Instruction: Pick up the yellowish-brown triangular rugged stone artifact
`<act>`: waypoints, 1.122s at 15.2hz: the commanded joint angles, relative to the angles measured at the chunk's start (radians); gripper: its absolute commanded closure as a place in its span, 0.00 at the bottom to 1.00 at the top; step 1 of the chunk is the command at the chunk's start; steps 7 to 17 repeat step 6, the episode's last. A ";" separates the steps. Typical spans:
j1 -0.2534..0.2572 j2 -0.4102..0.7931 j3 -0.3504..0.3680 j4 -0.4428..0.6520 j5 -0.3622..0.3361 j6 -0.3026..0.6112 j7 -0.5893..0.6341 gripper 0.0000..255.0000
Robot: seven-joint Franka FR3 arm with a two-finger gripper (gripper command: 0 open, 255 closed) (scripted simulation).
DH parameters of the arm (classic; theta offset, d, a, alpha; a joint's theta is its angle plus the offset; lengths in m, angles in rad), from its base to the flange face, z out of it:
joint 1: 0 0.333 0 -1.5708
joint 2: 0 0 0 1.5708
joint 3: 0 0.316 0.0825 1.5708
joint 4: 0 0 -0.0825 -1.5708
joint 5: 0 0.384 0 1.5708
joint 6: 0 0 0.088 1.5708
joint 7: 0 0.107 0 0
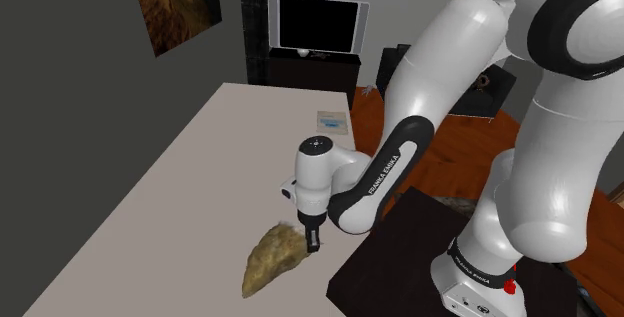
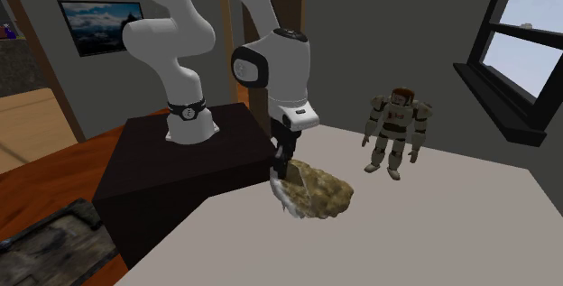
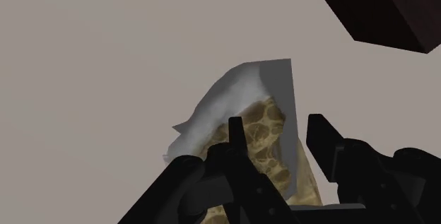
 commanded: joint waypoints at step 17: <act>-0.009 -0.086 0.019 -0.004 0.056 -0.078 -0.041 1.00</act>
